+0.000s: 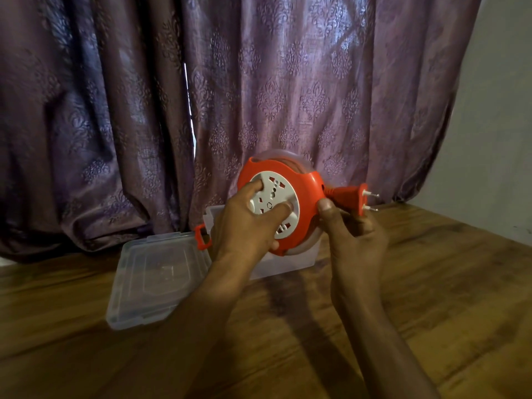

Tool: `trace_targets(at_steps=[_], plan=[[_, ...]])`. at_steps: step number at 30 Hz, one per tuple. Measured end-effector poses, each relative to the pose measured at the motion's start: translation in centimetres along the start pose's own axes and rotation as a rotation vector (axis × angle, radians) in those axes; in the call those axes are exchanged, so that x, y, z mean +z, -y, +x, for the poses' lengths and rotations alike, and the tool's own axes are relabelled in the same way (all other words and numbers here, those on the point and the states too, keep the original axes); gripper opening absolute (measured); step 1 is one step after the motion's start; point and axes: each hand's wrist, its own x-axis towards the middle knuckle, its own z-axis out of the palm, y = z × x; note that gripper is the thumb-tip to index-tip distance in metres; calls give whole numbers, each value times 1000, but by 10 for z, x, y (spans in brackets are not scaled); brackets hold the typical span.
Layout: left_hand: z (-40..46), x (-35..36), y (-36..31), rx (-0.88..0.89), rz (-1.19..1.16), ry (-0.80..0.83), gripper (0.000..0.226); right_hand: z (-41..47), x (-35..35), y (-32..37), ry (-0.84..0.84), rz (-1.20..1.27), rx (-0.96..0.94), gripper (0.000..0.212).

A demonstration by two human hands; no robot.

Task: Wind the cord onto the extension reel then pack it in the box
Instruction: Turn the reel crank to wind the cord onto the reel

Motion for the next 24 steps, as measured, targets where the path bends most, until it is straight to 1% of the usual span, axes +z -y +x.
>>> trace_targets(at_steps=[3,5,8,11,16,21,24], plan=[[1,-1,0,-31,-33,12,69,-3,4,-3,53,14,39,14],[1,-1,0,-81,-78,12,65,-4,5,-4,94,-8,15,18],[2,-2,0,-171,-170,13,56,-8,6,-7,135,-156,-23,31],[0,-2,0,-198,-214,6,50,-11,6,-11,133,-257,-86,26],[-1,2,-5,-121,-133,0,59,-13,5,-8,79,-238,-184,24],[-4,2,-5,54,74,-34,65,-11,5,-6,23,-207,-216,23],[-3,1,-5,104,201,-54,69,-10,4,-7,13,-216,-223,19]])
